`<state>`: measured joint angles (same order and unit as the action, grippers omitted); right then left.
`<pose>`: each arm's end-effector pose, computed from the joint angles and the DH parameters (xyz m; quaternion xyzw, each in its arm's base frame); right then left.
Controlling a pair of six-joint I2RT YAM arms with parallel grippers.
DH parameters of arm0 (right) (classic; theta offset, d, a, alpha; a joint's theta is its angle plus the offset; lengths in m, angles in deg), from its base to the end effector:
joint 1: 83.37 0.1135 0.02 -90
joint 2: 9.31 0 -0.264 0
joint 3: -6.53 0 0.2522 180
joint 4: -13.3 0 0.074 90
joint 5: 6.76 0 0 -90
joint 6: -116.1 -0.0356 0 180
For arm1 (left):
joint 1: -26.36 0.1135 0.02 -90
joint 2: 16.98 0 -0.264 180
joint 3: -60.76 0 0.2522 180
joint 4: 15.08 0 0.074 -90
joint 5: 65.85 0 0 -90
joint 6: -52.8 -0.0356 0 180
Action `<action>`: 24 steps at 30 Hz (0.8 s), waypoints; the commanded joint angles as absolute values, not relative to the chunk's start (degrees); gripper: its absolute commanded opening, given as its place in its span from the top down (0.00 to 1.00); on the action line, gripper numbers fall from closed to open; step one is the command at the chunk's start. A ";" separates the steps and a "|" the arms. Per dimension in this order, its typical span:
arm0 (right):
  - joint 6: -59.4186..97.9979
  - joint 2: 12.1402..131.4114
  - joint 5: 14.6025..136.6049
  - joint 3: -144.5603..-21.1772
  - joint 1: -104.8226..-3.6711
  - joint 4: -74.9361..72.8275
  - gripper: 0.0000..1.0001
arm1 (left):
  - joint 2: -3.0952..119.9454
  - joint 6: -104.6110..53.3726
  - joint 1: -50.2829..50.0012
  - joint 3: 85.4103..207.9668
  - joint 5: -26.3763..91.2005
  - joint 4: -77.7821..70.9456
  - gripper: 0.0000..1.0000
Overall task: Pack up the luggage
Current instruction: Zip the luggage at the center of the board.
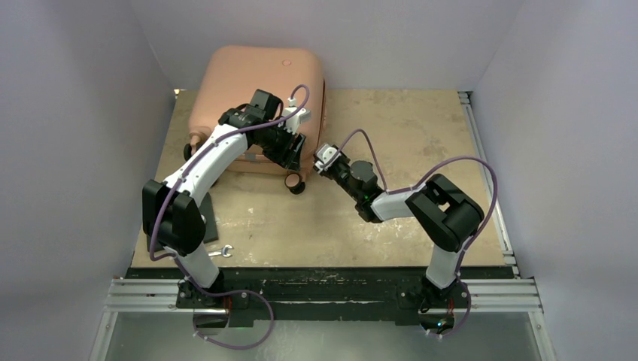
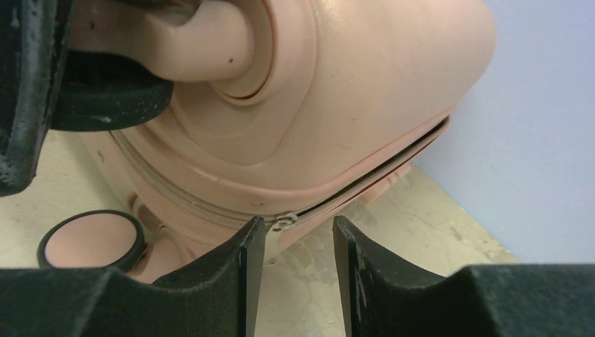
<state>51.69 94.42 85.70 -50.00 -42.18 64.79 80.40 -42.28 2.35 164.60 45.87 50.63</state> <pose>0.2744 0.2381 0.1931 -0.3611 0.5764 0.0850 0.7281 0.3228 -0.1582 0.3117 0.2862 0.9040 -0.2220 0.2270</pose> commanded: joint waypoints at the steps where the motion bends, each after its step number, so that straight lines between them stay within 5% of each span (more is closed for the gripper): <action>1: 48.50 93.84 83.72 -51.90 -42.33 60.81 0.56 | 76.34 -40.89 2.54 166.10 51.04 45.26 1.00; 24: 52.08 101.02 91.57 -56.73 -42.15 61.32 0.65 | 77.31 -40.98 2.54 166.76 51.44 45.39 1.00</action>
